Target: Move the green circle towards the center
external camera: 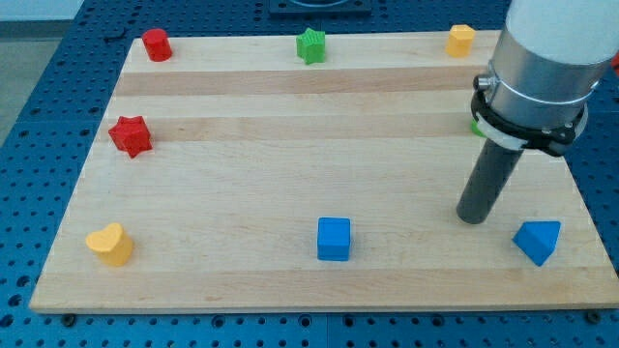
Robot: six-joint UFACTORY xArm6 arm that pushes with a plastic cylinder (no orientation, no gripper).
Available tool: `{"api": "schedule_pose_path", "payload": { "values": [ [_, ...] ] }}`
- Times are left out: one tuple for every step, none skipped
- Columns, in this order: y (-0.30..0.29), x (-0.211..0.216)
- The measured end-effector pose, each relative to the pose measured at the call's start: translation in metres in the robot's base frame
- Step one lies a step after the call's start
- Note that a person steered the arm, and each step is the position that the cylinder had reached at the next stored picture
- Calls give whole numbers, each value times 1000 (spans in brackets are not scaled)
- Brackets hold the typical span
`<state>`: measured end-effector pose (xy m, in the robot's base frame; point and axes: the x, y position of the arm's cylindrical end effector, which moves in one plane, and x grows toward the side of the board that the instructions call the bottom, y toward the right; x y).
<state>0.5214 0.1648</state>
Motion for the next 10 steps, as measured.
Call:
{"api": "schedule_pose_path", "payload": {
  "values": [
    [0,-39],
    [1,-81],
    [27,-79],
    [55,-39],
    [73,-51],
    [77,-82],
    [66,-104],
    [25,-115],
    [-9,-119],
    [11,-96]
  ]
}}
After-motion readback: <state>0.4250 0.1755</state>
